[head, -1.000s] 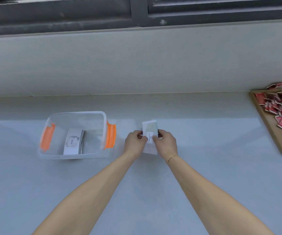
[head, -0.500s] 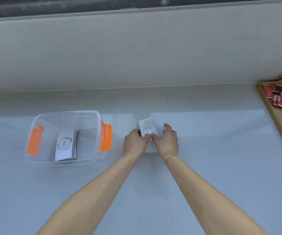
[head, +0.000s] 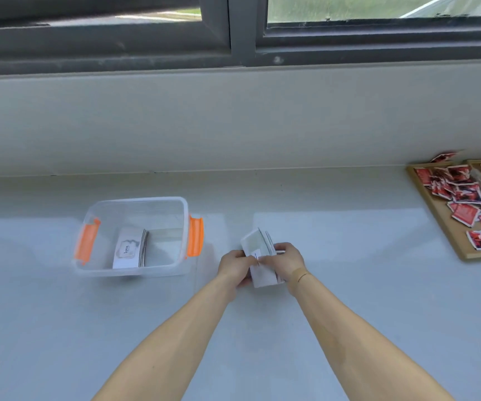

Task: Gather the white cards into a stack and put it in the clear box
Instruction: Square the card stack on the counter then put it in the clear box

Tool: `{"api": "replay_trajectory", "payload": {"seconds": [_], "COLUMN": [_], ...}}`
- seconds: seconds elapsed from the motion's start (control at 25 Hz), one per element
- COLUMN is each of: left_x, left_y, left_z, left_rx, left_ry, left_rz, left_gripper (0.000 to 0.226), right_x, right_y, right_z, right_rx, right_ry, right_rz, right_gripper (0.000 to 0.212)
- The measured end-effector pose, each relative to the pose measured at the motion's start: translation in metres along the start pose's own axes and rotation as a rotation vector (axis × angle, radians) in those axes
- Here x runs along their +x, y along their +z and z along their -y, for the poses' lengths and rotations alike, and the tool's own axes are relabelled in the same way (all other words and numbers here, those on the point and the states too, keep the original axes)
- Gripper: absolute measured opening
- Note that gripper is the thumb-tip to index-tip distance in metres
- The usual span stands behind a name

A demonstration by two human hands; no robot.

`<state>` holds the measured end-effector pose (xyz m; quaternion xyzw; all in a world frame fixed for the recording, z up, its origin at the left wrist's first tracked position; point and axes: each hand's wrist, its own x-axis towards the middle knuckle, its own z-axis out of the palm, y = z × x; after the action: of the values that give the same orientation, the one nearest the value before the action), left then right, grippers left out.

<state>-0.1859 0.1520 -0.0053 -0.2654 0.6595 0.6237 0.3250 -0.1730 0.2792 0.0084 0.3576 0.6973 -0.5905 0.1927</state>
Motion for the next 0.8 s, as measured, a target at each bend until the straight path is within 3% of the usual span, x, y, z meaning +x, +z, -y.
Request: {"api": "replay_trajectory", "payload": {"seconds": [0.32,0.6,0.8], "left_x": [-0.057,-0.095,-0.110], "left_y": [-0.047,-0.128,-0.185], "left_z": [0.047,0.081,0.108], "left_rx": [-0.077,0.275,0.604], "left_ry": [0.016,0.227,0.494], "left_rz": [0.153,0.039,0.003], "left_gripper": [0.034,0.095,0.063], "right_x": [-0.072,-0.124,-0.146], "right_y": [0.025,0.074,0.125], "right_z": [-0.031,-0.060,-0.074], "right_rx": [-0.170,-0.516,-0.870], "right_ry": [-0.149,-0.382,-0.606], "right_rz": [-0.017,0.093,0.146], "right_gripper": [0.043,0.038,0.045]}}
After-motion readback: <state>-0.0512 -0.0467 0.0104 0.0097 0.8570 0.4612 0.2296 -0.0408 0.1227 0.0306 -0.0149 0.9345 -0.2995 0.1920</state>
